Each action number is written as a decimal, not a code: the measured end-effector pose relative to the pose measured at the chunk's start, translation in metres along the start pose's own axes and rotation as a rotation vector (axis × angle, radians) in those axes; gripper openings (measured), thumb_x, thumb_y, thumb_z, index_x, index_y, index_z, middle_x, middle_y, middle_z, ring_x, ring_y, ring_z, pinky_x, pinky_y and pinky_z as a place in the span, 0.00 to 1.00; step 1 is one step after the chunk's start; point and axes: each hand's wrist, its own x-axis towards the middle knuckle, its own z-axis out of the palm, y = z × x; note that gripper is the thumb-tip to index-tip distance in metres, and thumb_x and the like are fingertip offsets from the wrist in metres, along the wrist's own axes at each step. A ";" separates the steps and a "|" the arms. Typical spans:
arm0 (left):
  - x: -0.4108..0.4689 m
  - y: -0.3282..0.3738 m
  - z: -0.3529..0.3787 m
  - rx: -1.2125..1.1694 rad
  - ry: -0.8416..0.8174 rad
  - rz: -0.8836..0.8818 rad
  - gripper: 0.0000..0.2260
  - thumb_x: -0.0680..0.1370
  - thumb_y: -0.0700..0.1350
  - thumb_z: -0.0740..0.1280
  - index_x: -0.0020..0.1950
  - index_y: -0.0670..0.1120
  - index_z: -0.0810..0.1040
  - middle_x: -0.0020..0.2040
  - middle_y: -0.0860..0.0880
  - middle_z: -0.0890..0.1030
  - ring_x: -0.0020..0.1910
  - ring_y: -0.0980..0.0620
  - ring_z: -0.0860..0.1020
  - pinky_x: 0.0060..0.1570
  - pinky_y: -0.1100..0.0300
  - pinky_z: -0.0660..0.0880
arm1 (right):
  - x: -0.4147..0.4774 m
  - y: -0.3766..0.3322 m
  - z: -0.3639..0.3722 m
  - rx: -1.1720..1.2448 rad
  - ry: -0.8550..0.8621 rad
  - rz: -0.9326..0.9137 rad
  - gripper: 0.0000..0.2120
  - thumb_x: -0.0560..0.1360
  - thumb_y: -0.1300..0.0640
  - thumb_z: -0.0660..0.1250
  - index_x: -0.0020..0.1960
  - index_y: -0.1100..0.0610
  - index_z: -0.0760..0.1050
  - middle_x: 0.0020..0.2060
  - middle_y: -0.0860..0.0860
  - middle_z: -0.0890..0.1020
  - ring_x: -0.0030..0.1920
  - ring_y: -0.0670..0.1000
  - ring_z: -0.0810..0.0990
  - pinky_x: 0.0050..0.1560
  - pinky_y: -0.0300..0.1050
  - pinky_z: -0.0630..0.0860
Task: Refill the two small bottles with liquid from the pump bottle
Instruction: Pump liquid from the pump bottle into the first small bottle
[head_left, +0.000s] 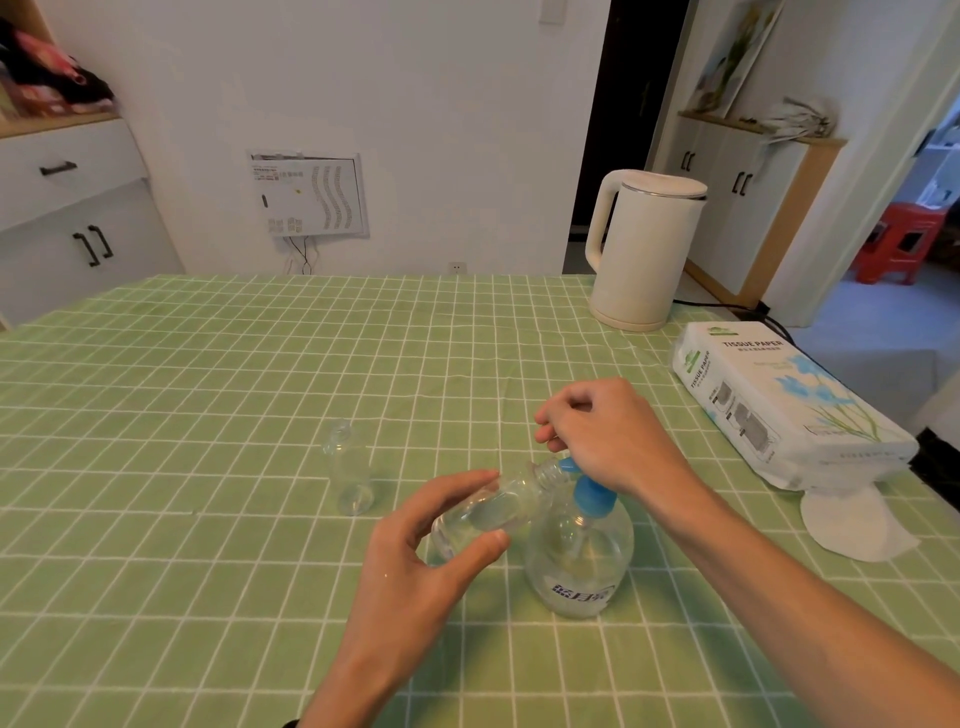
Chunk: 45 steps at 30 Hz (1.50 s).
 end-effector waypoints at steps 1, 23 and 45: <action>0.000 -0.001 0.000 0.004 0.001 -0.003 0.19 0.71 0.50 0.77 0.61 0.64 0.84 0.60 0.60 0.86 0.64 0.58 0.83 0.63 0.69 0.75 | 0.001 0.002 0.001 0.008 0.001 0.008 0.14 0.84 0.55 0.67 0.43 0.50 0.86 0.36 0.43 0.89 0.45 0.49 0.90 0.59 0.58 0.86; -0.001 0.000 -0.001 0.031 -0.009 -0.037 0.20 0.71 0.53 0.77 0.62 0.64 0.83 0.61 0.61 0.86 0.65 0.59 0.82 0.66 0.56 0.73 | 0.002 -0.003 -0.002 -0.036 0.001 -0.022 0.12 0.83 0.54 0.67 0.45 0.52 0.86 0.40 0.48 0.91 0.45 0.53 0.90 0.57 0.60 0.87; -0.001 0.002 0.001 0.011 -0.009 -0.028 0.19 0.71 0.52 0.77 0.61 0.64 0.84 0.61 0.60 0.86 0.64 0.59 0.82 0.66 0.56 0.73 | -0.002 -0.006 -0.003 -0.079 0.000 -0.024 0.12 0.82 0.53 0.66 0.46 0.56 0.86 0.42 0.52 0.91 0.48 0.58 0.90 0.55 0.63 0.87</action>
